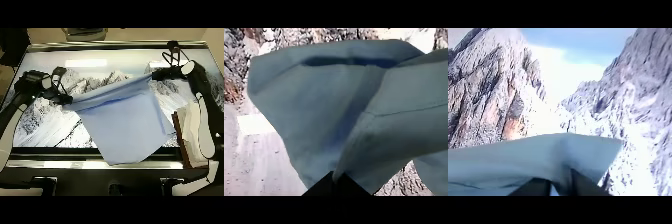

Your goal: Fold the shirts.

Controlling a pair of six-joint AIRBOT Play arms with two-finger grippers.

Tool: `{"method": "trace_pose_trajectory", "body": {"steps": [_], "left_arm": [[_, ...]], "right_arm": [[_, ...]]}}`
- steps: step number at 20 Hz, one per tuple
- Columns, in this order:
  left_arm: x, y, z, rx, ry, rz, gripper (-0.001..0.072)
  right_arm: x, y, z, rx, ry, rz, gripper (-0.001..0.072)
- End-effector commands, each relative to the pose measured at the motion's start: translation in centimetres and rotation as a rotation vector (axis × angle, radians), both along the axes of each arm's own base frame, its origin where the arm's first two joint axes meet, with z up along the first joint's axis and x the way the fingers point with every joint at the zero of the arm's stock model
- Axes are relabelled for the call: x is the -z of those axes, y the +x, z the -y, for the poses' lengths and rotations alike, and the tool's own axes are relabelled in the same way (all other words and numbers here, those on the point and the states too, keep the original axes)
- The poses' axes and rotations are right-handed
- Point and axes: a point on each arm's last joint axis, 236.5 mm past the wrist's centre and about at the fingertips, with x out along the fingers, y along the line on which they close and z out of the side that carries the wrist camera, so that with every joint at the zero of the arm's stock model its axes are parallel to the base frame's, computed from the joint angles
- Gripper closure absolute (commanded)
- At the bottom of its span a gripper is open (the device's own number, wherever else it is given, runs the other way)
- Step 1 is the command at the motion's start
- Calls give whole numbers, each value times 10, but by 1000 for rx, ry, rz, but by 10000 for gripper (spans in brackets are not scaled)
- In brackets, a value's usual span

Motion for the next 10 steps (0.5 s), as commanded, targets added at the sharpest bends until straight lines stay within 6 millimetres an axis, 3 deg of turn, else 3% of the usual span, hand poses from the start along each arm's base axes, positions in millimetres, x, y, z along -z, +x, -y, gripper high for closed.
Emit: {"method": "trace_pose_trajectory", "body": {"steps": [1,3,5,6,8,10], "left_arm": [[29,-3,3,0,-9,-63,672],[27,-3,3,24,-6,-61,672],[26,-3,3,42,-3,-62,672],[26,-4,3,42,-3,-65,672],[26,-5,5,41,-12,-71,672],[27,-8,8,42,-25,-84,672]], "right_arm": [[27,-19,-23,-66,112,-132,86],[4,-49,-3,-158,69,-159,7],[-13,-88,35,-166,85,-245,9],[-15,-117,51,-179,111,-333,18],[-7,-182,72,-239,137,-559,25],[16,-241,77,-261,80,-726,24]]}}
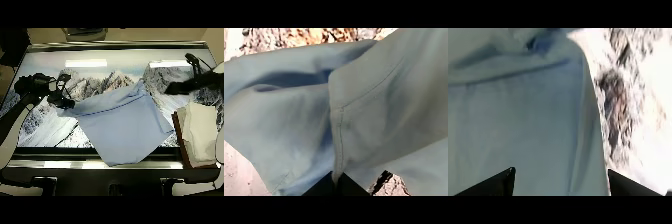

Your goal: Fold the shirts.

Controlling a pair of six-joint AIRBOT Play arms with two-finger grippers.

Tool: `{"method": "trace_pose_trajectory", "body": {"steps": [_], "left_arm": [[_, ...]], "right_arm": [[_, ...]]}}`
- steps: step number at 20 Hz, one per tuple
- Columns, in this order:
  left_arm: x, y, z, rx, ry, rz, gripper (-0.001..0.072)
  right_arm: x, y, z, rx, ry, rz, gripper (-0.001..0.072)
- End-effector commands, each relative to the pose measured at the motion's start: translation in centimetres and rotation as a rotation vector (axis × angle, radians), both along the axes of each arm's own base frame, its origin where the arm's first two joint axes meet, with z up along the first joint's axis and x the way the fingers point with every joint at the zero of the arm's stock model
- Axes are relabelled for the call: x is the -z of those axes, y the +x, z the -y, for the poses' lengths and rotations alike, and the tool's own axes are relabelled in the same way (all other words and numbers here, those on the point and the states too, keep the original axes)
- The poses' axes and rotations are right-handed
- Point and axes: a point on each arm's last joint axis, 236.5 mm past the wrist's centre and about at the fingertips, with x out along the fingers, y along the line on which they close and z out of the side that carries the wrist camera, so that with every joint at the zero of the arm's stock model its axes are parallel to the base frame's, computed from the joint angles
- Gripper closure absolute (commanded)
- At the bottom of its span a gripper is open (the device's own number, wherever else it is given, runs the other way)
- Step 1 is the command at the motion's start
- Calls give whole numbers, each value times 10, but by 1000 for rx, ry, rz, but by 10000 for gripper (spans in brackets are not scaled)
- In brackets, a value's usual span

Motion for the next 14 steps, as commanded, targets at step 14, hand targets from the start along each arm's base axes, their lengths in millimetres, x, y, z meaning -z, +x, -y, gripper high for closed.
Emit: {"method": "trace_pose_trajectory", "body": {"steps": [14], "left_arm": [[14,5,10,4,-44,-7,672]], "right_arm": [[150,-275,-113,320,305,-407,14]]}}
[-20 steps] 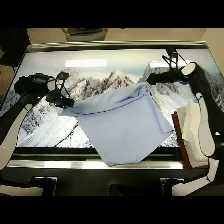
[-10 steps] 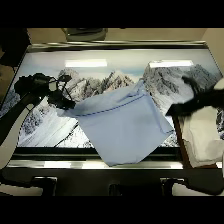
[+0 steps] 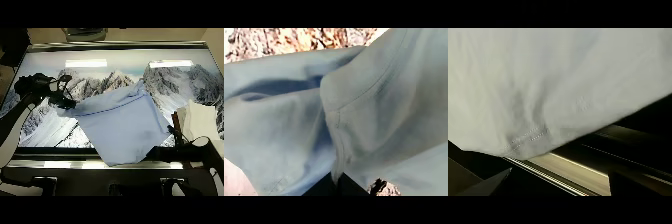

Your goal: Fold the shirts.

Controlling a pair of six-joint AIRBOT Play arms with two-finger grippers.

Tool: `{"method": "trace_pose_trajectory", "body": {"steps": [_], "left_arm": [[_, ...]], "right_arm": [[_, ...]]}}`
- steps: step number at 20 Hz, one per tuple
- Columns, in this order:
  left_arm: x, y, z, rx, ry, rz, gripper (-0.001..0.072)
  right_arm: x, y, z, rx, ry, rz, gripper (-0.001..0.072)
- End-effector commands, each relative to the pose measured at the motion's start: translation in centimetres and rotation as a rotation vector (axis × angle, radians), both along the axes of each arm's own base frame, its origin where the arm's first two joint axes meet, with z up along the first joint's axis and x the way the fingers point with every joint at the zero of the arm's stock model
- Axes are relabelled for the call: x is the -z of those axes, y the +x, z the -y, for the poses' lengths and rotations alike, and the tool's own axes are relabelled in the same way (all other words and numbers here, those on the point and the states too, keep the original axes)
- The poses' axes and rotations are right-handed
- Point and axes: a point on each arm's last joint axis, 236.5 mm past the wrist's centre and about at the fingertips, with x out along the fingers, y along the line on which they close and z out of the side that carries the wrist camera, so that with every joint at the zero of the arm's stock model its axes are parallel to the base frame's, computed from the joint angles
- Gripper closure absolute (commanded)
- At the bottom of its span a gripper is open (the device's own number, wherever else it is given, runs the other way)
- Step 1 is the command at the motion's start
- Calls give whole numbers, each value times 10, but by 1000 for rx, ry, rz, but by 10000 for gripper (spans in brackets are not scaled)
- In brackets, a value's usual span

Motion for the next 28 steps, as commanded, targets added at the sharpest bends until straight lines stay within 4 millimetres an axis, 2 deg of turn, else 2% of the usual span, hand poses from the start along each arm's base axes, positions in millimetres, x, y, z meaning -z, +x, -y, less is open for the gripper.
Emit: {"method": "trace_pose_trajectory", "body": {"steps": [1,4,6,7,9,10,11,12,14,15,16,17,18,19,20,21,22,23,24,25,26,27,28], "left_arm": [[4,1,2,-1,-10,-4,672],[4,2,0,-7,-8,-2,672],[4,2,-2,-16,-10,-4,672],[4,1,-3,-19,-9,-7,672],[2,-3,-5,-24,-5,-26,671],[1,-6,-5,-26,-5,-39,672],[0,-10,-7,-28,-1,-58,672],[-2,-15,-10,-29,5,-82,672],[-10,-26,-19,-49,15,-135,673],[-21,-27,-22,-59,10,-133,673],[-40,-21,-23,-69,-11,-83,673],[-67,-10,-23,-79,-41,2,673],[-103,4,-24,-97,-80,115,673],[-149,16,-26,-135,-129,253,673],[-204,23,-32,-181,-177,408,673],[-260,23,-40,-219,-217,558,672],[-318,15,-50,-250,-252,714,672],[-381,-5,-59,-278,-291,883,672],[-440,-34,-67,-306,-334,1044,672],[-490,-68,-72,-321,-376,1190,672],[-532,-103,-74,-319,-418,1326,673],[-565,-140,-72,-305,-460,1441,673],[-584,-168,-67,-280,-493,1505,674]], "right_arm": [[16,9,-12,149,37,43,14],[12,23,-20,193,65,80,25],[15,25,-39,154,49,96,26],[16,28,-49,142,36,112,72],[17,42,-65,153,12,182,249],[14,46,-74,157,24,204,421],[10,46,-84,144,46,215,623],[4,45,-92,83,58,255,657],[-14,51,-95,-91,38,373,658],[-27,61,-89,-185,-19,440,658],[-46,76,-76,-278,-113,521,658],[-72,95,-59,-350,-226,604,658],[-113,122,-33,-392,-383,716,658],[-163,148,-4,-387,-547,831,658],[-225,170,26,-333,-712,957,658],[-302,181,58,-239,-874,1096,658],[-372,179,82,-134,-986,1212,658],[-439,165,99,-28,-1054,1321,658],[-491,146,107,50,-1074,1407,658],[-525,126,111,104,-1069,1462,658],[-548,108,114,144,-1056,1495,658],[-559,96,114,162,-1039,1510,657],[-564,87,115,170,-1028,1507,657]]}}
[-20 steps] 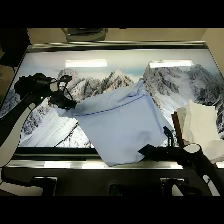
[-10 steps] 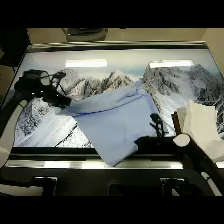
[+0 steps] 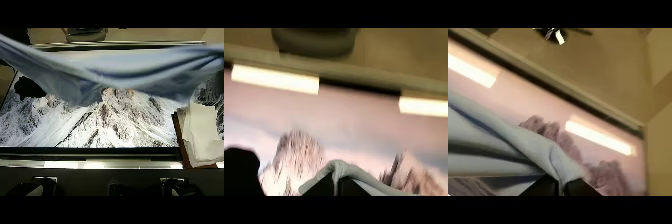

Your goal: Fold the shirts.

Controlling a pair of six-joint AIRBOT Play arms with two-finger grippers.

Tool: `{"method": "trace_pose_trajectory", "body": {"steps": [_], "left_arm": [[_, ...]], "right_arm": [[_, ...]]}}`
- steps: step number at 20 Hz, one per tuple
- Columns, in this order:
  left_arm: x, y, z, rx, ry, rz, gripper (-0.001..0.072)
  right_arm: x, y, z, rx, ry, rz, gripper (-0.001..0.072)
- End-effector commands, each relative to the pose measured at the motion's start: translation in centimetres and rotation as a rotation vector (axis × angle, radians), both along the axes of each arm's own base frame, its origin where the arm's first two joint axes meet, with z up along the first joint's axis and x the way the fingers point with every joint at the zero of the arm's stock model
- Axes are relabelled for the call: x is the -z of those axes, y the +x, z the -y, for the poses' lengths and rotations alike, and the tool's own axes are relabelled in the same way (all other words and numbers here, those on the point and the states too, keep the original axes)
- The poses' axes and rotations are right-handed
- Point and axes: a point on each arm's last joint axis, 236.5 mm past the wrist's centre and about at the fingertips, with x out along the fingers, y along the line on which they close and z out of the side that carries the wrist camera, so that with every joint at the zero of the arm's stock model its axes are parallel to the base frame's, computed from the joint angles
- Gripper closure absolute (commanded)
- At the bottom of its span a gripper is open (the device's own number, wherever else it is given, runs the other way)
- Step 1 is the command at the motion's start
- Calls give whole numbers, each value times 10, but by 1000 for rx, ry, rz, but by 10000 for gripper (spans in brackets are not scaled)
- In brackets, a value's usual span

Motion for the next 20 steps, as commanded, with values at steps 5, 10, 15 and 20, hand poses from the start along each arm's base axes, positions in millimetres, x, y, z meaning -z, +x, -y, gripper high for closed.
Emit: {"method": "trace_pose_trajectory", "body": {"steps": [5,10,15,20], "left_arm": [[-139,-167,-22,-89,-24,511,674],[-28,-103,-42,-157,87,80,673],[183,-18,-49,-98,217,-474,673],[368,67,-60,-101,56,-751,673]], "right_arm": [[-18,-70,27,85,51,-80,657],[124,-77,-5,22,53,-733,657],[312,-14,-65,-122,137,-1047,657],[403,125,-82,-42,260,-852,657]]}}
